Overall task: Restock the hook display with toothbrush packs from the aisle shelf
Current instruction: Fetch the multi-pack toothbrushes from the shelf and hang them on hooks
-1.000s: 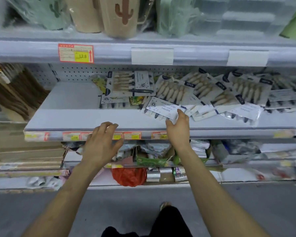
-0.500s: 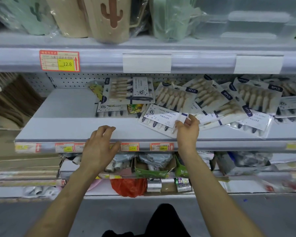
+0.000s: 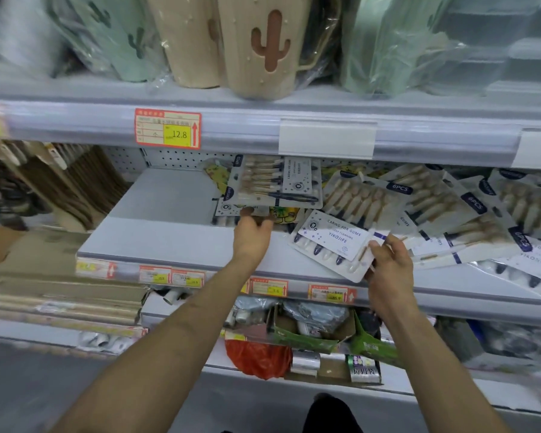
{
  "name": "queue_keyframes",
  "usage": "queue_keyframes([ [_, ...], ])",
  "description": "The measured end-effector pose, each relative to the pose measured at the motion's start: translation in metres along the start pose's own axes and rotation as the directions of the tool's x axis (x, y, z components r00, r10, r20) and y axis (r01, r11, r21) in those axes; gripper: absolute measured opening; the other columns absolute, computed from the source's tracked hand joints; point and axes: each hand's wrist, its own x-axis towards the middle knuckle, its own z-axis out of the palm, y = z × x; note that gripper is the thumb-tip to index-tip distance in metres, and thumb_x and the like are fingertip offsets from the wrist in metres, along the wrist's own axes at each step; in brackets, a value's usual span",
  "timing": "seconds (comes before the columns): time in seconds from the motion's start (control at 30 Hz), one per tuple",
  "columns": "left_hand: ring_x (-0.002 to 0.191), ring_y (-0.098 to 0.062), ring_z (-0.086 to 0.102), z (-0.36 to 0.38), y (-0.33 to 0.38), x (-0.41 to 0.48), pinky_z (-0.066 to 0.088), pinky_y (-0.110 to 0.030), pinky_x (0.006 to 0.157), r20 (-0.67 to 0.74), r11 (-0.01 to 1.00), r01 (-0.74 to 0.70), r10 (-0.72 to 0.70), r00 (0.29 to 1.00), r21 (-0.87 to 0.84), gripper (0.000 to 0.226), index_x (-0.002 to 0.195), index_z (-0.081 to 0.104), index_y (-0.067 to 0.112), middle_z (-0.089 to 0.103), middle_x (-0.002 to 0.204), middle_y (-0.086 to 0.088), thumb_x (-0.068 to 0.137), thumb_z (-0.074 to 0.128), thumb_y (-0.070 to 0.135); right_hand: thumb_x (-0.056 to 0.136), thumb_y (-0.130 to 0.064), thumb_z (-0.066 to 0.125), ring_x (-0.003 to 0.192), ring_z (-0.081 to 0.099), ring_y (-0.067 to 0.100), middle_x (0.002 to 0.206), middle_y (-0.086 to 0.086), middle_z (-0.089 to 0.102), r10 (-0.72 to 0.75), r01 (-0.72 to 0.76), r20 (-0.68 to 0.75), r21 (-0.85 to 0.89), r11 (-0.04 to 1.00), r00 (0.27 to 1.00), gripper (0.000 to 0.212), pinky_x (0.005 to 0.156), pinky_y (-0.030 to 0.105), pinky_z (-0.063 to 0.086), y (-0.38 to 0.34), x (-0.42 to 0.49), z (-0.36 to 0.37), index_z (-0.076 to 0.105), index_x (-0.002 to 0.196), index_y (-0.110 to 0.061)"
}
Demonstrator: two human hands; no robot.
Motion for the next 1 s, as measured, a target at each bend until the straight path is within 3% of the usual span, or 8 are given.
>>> queue_keyframes([
  [0.07, 0.111, -0.032, 0.065, 0.007, 0.002, 0.013, 0.053, -0.039, 0.098, -0.008, 0.968, 0.103, -0.108, 0.994, -0.229, 0.037, 0.134, 0.057, 0.011, 0.071, 0.121, -0.010, 0.100, 0.065, 0.022, 0.106, -0.011, 0.058, 0.100, 0.072, 0.024, 0.126, 0.017, 0.071, 0.006, -0.006, 0.000, -0.011, 1.000, 1.000, 0.021, 0.094, 0.052, 0.058, -0.003, 0.000, 0.001, 0.064, 0.107, -0.030],
  [0.2, 0.092, -0.028, 0.066, 0.017, 0.005, 0.034, 0.056, -0.041, 0.092, 0.027, 0.687, 0.237, -0.301, 0.953, -0.687, 0.032, 0.124, 0.063, 0.002, 0.071, 0.104, -0.013, 0.098, 0.073, 0.018, 0.106, -0.011, 0.058, 0.102, 0.072, 0.028, 0.127, 0.020, 0.069, 0.024, -0.024, 0.003, -0.013, 1.000, 1.000, 0.020, 0.090, 0.049, 0.055, -0.004, 0.000, 0.000, 0.066, 0.106, -0.030],
  [0.43, 0.074, -0.023, 0.063, 0.021, 0.017, 0.032, 0.060, -0.045, 0.092, 0.038, 0.499, 0.212, -0.335, 0.942, -0.840, 0.020, 0.089, 0.054, 0.010, 0.062, 0.096, -0.014, 0.098, 0.067, -0.002, 0.106, -0.013, 0.057, 0.106, 0.073, 0.033, 0.123, 0.017, 0.073, 0.030, -0.030, 0.042, 0.014, 0.999, 0.999, 0.020, 0.081, 0.048, 0.058, -0.006, 0.000, -0.005, 0.066, 0.122, -0.019],
  [0.57, 0.077, -0.025, 0.060, 0.013, 0.018, 0.025, 0.058, -0.055, 0.099, 0.028, 0.405, 0.161, -0.315, 0.949, -0.900, 0.025, 0.124, 0.053, 0.012, 0.060, 0.100, -0.013, 0.104, 0.055, -0.003, 0.107, -0.013, 0.056, 0.100, 0.070, 0.029, 0.118, 0.014, 0.073, 0.025, -0.025, 0.024, 0.032, 0.999, 0.999, 0.019, 0.078, 0.045, 0.054, -0.015, -0.010, -0.007, 0.066, 0.115, -0.027],
  [0.67, 0.078, -0.021, 0.060, -0.006, 0.015, 0.010, 0.058, -0.054, 0.098, -0.041, 0.456, 0.101, -0.291, 0.956, -0.884, 0.034, 0.136, 0.048, 0.013, 0.062, 0.110, -0.010, 0.107, 0.044, -0.004, 0.108, -0.015, 0.055, 0.095, 0.068, 0.023, 0.119, 0.018, 0.070, 0.025, -0.026, 0.031, 0.040, 0.999, 0.999, 0.019, 0.070, 0.037, 0.049, -0.023, -0.021, -0.013, 0.063, 0.117, -0.030],
  [0.77, 0.065, -0.014, 0.043, -0.033, 0.008, -0.014, 0.060, -0.028, 0.080, -0.122, 0.587, 0.086, -0.306, 0.944, -0.805, 0.018, 0.106, 0.050, 0.018, 0.054, 0.097, -0.002, 0.109, 0.042, 0.002, 0.109, -0.015, 0.053, 0.113, 0.069, 0.030, 0.129, 0.015, 0.068, 0.024, -0.025, 0.012, 0.075, 0.997, 1.000, 0.025, 0.076, 0.039, 0.051, -0.025, -0.038, -0.019, 0.058, 0.131, -0.024],
  [0.83, 0.073, -0.017, 0.048, -0.054, -0.003, -0.027, 0.049, -0.033, 0.068, -0.161, 0.645, 0.072, -0.296, 0.941, -0.761, 0.020, 0.099, 0.054, 0.027, 0.054, 0.097, -0.004, 0.109, 0.047, 0.011, 0.109, -0.011, 0.050, 0.120, 0.067, 0.032, 0.132, 0.012, 0.068, 0.040, -0.038, -0.018, 0.106, 0.994, 0.999, 0.029, 0.081, 0.042, 0.052, -0.026, -0.053, -0.019, 0.056, 0.134, -0.024],
  [1.0, 0.079, -0.020, 0.062, -0.095, -0.025, -0.062, 0.051, -0.035, 0.070, -0.203, 0.750, -0.005, -0.173, 0.964, -0.661, 0.010, 0.109, 0.058, 0.026, 0.069, 0.095, -0.004, 0.109, 0.051, 0.019, 0.107, 0.001, 0.046, 0.093, 0.073, 0.016, 0.103, -0.006, 0.077, 0.048, -0.041, -0.054, 0.122, 0.992, 0.997, 0.031, 0.062, 0.027, 0.055, -0.030, -0.105, -0.023, 0.055, 0.122, -0.024],
])
